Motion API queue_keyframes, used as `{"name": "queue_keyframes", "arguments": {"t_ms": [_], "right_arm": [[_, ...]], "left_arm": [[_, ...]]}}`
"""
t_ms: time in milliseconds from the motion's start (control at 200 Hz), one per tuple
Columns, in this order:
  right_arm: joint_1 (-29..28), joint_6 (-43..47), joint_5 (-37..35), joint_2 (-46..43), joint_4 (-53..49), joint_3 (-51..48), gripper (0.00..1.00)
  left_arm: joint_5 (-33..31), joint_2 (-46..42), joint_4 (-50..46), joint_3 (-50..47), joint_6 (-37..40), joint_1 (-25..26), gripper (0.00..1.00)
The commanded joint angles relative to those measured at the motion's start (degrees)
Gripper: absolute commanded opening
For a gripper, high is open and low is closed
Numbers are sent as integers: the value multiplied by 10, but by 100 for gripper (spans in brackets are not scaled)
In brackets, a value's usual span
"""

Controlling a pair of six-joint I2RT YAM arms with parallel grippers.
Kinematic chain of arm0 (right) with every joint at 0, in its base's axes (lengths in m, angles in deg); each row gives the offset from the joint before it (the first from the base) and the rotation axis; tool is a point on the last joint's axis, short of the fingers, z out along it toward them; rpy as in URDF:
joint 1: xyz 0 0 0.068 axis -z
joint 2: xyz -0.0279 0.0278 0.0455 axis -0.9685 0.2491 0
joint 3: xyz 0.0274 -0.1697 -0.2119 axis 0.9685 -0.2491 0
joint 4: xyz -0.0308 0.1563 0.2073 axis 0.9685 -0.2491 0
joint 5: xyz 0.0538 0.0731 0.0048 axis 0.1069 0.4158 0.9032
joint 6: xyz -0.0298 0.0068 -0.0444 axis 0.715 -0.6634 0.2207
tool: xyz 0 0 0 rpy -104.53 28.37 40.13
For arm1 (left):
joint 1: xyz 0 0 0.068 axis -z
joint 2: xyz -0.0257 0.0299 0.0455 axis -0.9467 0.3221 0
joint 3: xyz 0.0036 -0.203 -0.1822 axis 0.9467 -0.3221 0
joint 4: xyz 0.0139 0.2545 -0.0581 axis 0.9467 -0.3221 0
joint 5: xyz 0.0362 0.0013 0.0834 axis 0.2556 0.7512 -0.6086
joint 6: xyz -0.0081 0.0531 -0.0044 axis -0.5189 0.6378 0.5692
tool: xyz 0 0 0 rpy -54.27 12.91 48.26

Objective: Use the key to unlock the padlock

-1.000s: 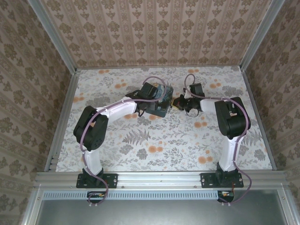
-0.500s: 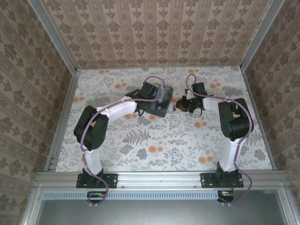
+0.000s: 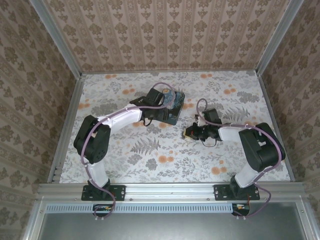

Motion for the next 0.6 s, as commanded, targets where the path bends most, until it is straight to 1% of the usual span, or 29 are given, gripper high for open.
{"name": "queue_keyframes", "arguments": {"t_ms": [0,25,120,255,360,495,540,595], "right_arm": [[-14,-16,-10,-18,36,-25,0],[-14,-15,-13,-19,37,-29,0],[-11,1,-27,-26,19,-36,9],[-1,19,-42,-47,-9,-44,34],[10,33,-59,-78,-45,-47,46],[25,58,-91,-144,-108,-46,63],[32,65,-102,-174,-129,-42,70],[39,75,-112,-204,-156,-36,81]], "left_arm": [[40,-45,-38,-14,-5,-5,75],[43,-54,-38,-16,-7,-6,75],[52,-88,-35,-30,-14,-10,75],[57,-146,-29,-60,-27,-21,76],[59,-193,-22,-86,-35,-32,77],[57,-251,-24,-111,-36,-48,79],[53,-271,-26,-119,-36,-54,80],[46,-295,-30,-126,-34,-61,82]]}}
